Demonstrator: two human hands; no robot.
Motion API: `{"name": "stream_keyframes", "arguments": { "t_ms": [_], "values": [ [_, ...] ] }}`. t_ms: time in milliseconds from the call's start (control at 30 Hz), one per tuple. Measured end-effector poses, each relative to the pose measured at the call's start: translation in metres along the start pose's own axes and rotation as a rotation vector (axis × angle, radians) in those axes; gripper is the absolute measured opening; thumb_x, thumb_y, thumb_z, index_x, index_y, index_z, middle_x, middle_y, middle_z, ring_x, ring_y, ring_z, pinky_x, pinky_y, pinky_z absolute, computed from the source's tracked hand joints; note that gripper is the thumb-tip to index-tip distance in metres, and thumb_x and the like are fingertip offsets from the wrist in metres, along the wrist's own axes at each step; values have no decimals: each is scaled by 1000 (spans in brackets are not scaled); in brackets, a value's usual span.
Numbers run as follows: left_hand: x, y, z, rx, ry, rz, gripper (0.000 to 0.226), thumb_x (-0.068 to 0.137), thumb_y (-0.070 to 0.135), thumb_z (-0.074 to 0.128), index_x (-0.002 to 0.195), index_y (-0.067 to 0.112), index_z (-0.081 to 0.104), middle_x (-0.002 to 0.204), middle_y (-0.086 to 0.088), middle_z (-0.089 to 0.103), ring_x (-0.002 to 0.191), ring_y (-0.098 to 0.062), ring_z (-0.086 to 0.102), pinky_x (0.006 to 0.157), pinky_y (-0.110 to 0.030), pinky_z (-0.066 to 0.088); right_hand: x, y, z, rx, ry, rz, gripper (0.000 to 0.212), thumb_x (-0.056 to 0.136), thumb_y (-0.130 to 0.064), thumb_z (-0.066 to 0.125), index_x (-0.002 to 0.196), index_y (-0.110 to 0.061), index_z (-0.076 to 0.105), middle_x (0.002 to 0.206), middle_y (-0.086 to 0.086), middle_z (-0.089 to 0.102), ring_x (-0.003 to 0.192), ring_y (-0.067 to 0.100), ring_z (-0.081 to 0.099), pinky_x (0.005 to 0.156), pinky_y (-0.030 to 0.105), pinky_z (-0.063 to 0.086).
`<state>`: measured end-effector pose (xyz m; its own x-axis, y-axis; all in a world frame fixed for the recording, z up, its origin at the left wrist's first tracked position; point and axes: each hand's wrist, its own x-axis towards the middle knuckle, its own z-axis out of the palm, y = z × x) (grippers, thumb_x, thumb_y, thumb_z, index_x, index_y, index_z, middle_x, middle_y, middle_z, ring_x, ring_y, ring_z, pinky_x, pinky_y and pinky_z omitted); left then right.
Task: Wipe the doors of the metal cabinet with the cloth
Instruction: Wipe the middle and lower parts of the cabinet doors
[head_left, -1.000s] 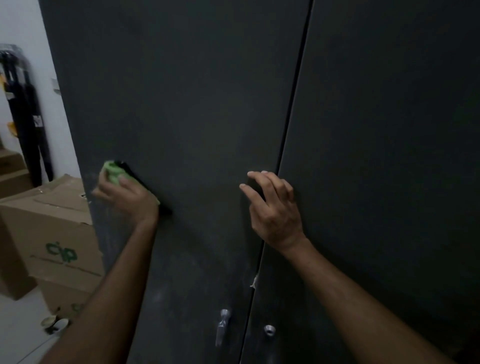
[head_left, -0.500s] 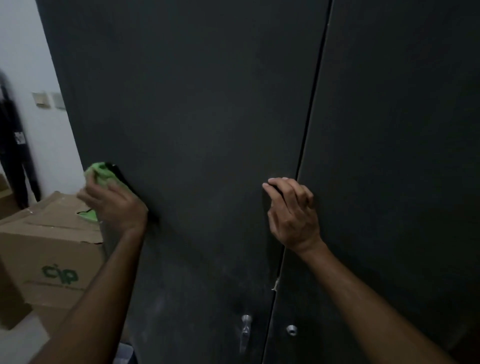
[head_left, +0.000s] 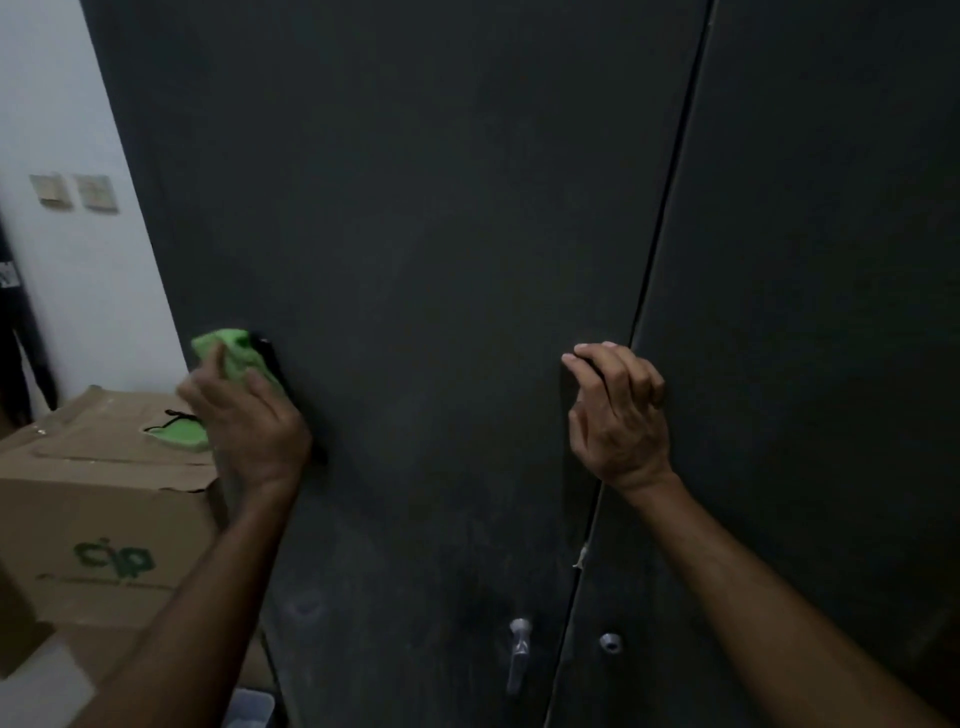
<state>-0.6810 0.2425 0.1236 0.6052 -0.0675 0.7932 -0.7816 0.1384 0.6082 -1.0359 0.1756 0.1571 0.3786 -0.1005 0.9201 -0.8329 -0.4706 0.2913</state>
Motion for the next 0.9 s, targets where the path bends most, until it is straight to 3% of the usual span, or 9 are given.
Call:
{"name": "stream_keyframes", "arguments": {
  "t_ms": [67, 133, 233, 333, 467, 567, 633, 733, 900],
  "values": [
    [-42, -12, -7, 43, -101, 257, 34, 101, 12, 45, 130, -5, 47, 119, -22, 47, 107, -37, 43, 107, -29, 27, -1, 1, 2, -8, 13, -3, 53, 81, -19, 50, 134, -14, 50, 136, 3, 46, 131, 25, 39, 112, 36, 26],
    [-71, -42, -19, 98, -128, 340, 33, 94, 5, 53, 125, -7, 49, 114, -20, 47, 103, -39, 44, 114, -25, 24, -2, 0, 2, -8, 26, -1, 52, 82, -19, 49, 134, -14, 50, 136, 3, 46, 131, 25, 40, 113, 36, 25],
    [-58, -57, -22, 147, -122, 54, 38, 100, 8, 42, 135, -9, 43, 126, -32, 49, 115, -45, 45, 116, -41, 23, -1, -1, 1, -1, 40, -2, 51, 83, -17, 49, 133, -13, 50, 136, 4, 46, 130, 26, 40, 113, 36, 25],
    [-11, -26, -9, 68, -6, -129, 44, 103, 18, 35, 140, -6, 39, 133, -32, 46, 123, -44, 43, 117, -37, 21, 0, -2, -1, 6, 40, 0, 51, 82, -16, 51, 133, -13, 51, 135, 4, 46, 130, 26, 41, 112, 37, 26],
    [-34, 49, 25, -51, -76, 281, 38, 103, 21, 43, 132, -3, 49, 120, -26, 53, 109, -36, 45, 103, -43, 35, 0, 0, -3, 26, 25, -13, 54, 79, -16, 53, 133, -13, 51, 136, 4, 46, 130, 26, 42, 112, 37, 28],
    [-117, 60, 24, -89, -364, 632, 34, 102, 26, 47, 131, 8, 48, 120, -14, 46, 99, -33, 46, 90, -44, 40, 0, 1, -3, 45, 21, -15, 54, 80, -15, 54, 134, -13, 52, 137, 4, 46, 130, 26, 43, 112, 37, 28],
    [-138, 35, 14, -58, -483, 758, 35, 101, 31, 48, 131, 15, 47, 119, -10, 44, 93, -30, 46, 82, -41, 38, 0, 2, -5, 59, 17, -25, 53, 80, -14, 54, 133, -12, 53, 137, 4, 46, 130, 26, 43, 110, 38, 31],
    [-125, 28, 11, -1, -433, 709, 40, 91, 24, 53, 130, 16, 47, 117, -12, 43, 94, -32, 44, 83, -42, 35, 1, 3, -7, 81, -1, -25, 53, 79, -13, 55, 133, -10, 56, 137, 4, 45, 130, 26, 43, 109, 40, 34],
    [-106, 119, 58, -47, -86, 274, 34, 100, 19, 48, 130, 5, 52, 113, -23, 52, 105, -33, 46, 93, -44, 36, 1, 5, -8, 157, 12, -29, 42, 91, -11, 50, 132, -6, 57, 137, 5, 47, 130, 26, 44, 109, 39, 36]
  ]
}}
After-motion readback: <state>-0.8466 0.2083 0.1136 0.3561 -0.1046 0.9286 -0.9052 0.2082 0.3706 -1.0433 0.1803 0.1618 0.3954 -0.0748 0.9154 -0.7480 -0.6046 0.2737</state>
